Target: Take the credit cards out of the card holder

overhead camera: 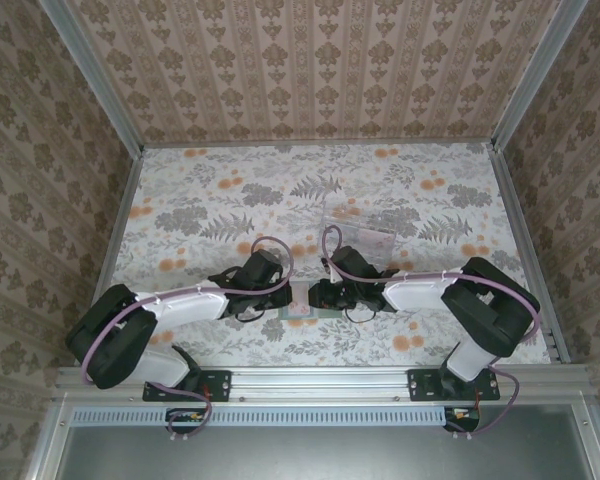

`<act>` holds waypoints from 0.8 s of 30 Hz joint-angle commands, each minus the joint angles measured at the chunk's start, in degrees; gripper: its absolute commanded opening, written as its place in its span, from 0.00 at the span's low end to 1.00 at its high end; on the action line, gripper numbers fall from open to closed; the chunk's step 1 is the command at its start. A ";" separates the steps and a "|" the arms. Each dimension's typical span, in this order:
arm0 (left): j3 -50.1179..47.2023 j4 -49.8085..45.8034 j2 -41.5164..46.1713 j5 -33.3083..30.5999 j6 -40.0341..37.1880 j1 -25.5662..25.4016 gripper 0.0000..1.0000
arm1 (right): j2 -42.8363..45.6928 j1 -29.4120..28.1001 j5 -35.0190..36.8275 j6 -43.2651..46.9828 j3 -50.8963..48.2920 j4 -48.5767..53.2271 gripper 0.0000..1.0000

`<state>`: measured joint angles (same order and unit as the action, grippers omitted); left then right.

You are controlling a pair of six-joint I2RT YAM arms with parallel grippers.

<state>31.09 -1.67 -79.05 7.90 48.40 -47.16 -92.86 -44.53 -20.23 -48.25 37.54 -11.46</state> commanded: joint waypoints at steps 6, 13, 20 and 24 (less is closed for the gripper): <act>-1.56 -2.11 -1.23 0.27 1.08 -0.21 0.00 | -1.72 -0.33 -1.70 -1.03 2.30 -0.62 0.24; -1.48 -2.04 -1.48 -0.05 1.34 -0.81 0.00 | -2.50 -0.62 -1.29 -1.54 2.61 0.23 0.24; -1.53 -2.04 -1.54 -0.22 1.33 -1.01 0.00 | -2.10 -0.75 0.49 -0.87 2.80 3.73 0.25; -1.39 -2.02 -1.59 -0.34 1.41 -1.27 0.00 | -3.52 -0.82 -1.01 -1.38 3.33 2.32 0.25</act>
<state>30.98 -1.06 -79.15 7.66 49.28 -47.77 -94.94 -44.91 -20.64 -48.66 39.51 -10.04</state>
